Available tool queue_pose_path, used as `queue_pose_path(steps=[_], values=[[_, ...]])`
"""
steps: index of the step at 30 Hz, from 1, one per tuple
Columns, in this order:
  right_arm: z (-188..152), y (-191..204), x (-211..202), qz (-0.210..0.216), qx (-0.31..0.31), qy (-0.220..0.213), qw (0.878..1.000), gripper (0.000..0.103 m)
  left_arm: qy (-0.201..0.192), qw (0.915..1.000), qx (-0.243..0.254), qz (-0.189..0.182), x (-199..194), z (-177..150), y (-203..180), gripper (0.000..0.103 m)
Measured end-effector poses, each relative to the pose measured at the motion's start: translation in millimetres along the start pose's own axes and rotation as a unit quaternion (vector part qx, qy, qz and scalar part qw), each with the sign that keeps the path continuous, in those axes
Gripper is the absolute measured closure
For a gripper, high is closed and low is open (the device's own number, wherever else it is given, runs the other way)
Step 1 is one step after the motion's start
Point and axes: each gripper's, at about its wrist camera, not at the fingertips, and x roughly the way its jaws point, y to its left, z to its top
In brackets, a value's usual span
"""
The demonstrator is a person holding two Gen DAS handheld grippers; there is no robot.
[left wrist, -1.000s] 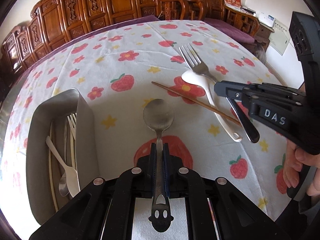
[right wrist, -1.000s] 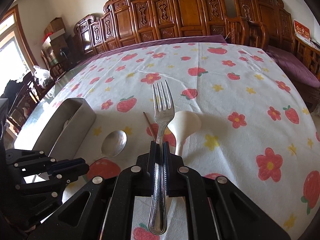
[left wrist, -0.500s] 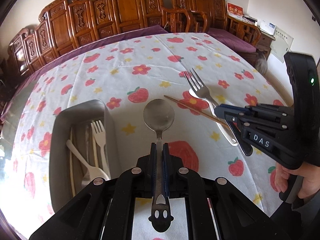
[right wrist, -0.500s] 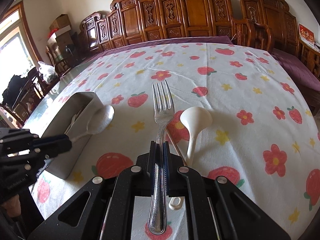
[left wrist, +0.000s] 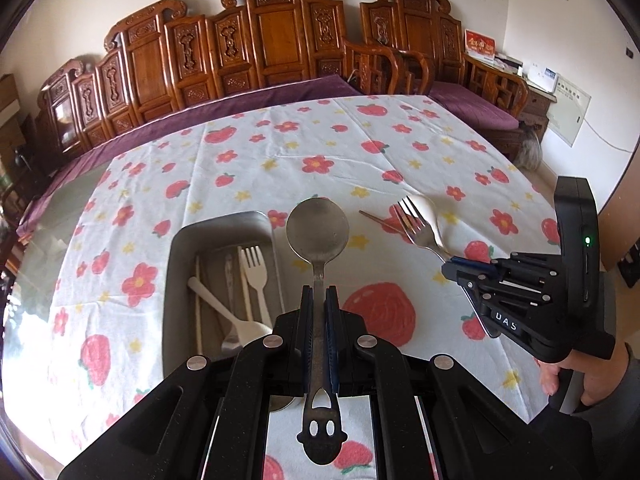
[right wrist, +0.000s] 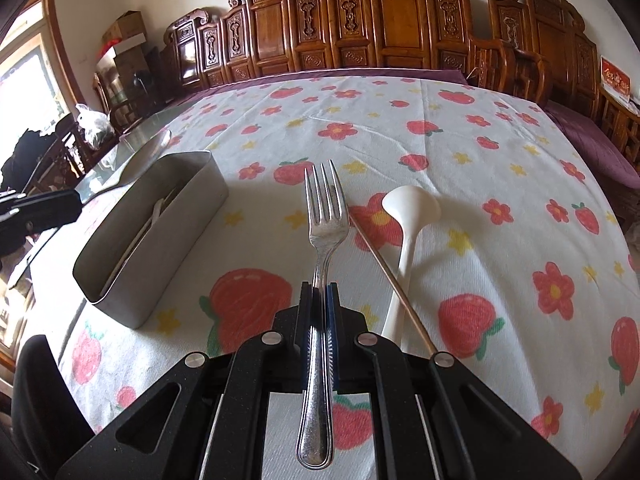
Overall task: Organize utensils
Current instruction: 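Carry the metal spoon into the metal tray and open the left tool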
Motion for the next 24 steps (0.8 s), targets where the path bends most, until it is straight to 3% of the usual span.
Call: queue_pose_path(steps=[11,24], values=[[-20.5,30.4,-13.3,0.017,-0.009,0.001,1.0,0.095,-0.002,0.9997,-0.024,0.011,-0.8,-4.4,36.3,0.098],[-26.5,39.1,-0.3,0.015,-0.015,0.019,1.0,0.094,0.049,0.9968,-0.059,0.023,64.4,-13.2,80.4,0.098]])
